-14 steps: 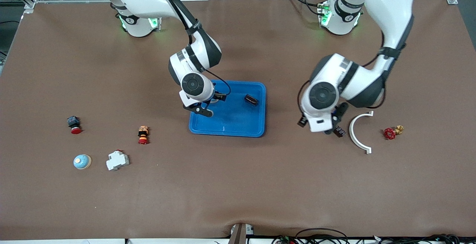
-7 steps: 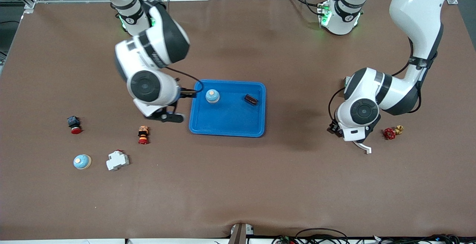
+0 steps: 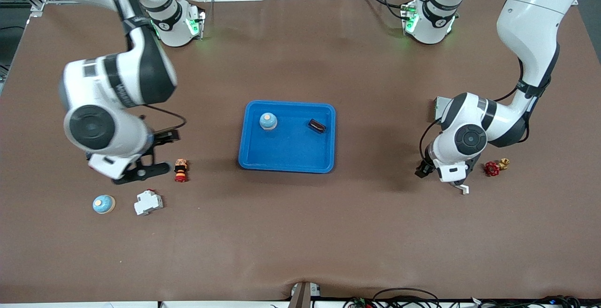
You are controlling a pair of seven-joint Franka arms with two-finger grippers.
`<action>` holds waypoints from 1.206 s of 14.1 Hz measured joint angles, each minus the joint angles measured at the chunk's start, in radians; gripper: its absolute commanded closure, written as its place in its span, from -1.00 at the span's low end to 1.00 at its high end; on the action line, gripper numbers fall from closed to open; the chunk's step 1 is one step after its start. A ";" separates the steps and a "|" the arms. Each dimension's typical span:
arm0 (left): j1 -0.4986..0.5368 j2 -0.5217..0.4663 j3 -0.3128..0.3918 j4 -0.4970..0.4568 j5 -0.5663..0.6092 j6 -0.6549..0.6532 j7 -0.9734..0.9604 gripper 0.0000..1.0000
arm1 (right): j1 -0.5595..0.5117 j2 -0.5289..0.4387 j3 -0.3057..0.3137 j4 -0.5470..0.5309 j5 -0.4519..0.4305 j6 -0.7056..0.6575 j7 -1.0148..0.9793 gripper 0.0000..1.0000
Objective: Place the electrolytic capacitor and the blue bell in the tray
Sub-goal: 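Move the left gripper to the second capacitor while the right gripper reaches the bell, then grasp the second capacitor with the left gripper while the right gripper grasps the bell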
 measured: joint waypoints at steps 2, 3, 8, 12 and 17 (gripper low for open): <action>0.006 0.021 0.000 -0.007 0.032 0.025 -0.005 -1.00 | -0.086 0.004 -0.001 0.000 -0.002 0.048 -0.137 -1.00; 0.007 0.028 0.000 -0.011 0.042 0.028 -0.006 -1.00 | -0.128 0.007 -0.001 0.000 -0.002 0.065 -0.208 -1.00; 0.027 0.035 0.001 -0.020 0.082 0.046 -0.009 -0.52 | -0.285 0.074 0.000 -0.015 -0.028 0.236 -0.485 -1.00; 0.050 0.044 0.002 -0.025 0.118 0.062 -0.009 0.83 | -0.366 0.189 0.000 -0.024 -0.032 0.443 -0.653 -1.00; 0.049 0.046 -0.002 -0.025 0.119 0.063 -0.035 1.00 | -0.397 0.297 0.000 -0.025 -0.032 0.619 -0.737 -1.00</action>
